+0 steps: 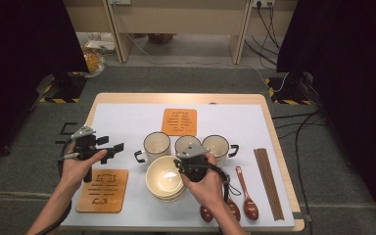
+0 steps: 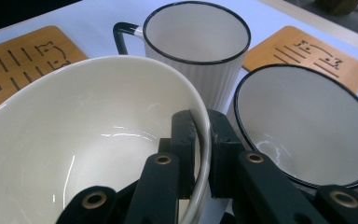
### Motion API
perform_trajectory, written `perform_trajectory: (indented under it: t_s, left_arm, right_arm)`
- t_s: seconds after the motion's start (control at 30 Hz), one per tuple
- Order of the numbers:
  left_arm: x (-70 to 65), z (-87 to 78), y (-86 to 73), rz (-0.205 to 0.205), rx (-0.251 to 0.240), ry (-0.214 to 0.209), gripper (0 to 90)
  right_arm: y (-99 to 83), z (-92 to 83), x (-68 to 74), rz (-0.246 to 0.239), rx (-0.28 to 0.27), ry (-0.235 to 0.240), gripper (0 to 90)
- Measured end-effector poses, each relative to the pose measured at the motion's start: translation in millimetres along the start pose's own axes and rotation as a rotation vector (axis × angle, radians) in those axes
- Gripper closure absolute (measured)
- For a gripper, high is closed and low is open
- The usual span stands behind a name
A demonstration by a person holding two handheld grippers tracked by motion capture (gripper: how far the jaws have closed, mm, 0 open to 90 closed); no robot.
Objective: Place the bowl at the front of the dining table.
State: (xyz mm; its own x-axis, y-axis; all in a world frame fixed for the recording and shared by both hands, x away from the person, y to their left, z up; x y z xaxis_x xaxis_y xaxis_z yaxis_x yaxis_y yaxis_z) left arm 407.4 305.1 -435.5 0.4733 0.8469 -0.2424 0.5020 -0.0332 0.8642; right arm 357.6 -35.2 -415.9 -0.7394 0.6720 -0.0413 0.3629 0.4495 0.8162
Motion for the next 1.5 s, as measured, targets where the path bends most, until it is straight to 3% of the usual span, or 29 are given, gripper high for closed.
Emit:
perform_trajectory:
  t_s: [0.37,0.93,1.5]
  left_arm:
    - [-0.7,-1.0,0.9,0.003,-0.007,-0.004,18.7]
    - [-0.4,-13.1,-5.5,0.000,-0.054,-0.003,18.7]
    - [-1.8,-35.8,-29.3,-0.010,-0.133,0.015,19.2]
  right_arm:
    - [2.9,-6.8,8.6,-0.054,-0.031,-0.058,83.0]
    - [11.4,-20.8,7.4,-0.041,-0.114,-0.073,82.9]
    - [22.9,-28.7,4.3,-0.022,-0.168,-0.076,82.9]
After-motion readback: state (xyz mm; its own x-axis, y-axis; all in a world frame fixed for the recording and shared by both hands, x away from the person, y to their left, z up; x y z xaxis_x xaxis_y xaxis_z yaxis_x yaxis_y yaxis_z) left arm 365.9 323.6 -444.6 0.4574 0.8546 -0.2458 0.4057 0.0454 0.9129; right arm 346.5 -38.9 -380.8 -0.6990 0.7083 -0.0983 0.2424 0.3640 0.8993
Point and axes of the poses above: each handheld gripper's, and its own axes: z roughly forward along the jaws, y roughly out of its top, x roughly to its left, the point moved 1 cm from there along z, roughly forward along the jaws, and after that the axes turned 4 degrees about -x, right-handed, at the moved point
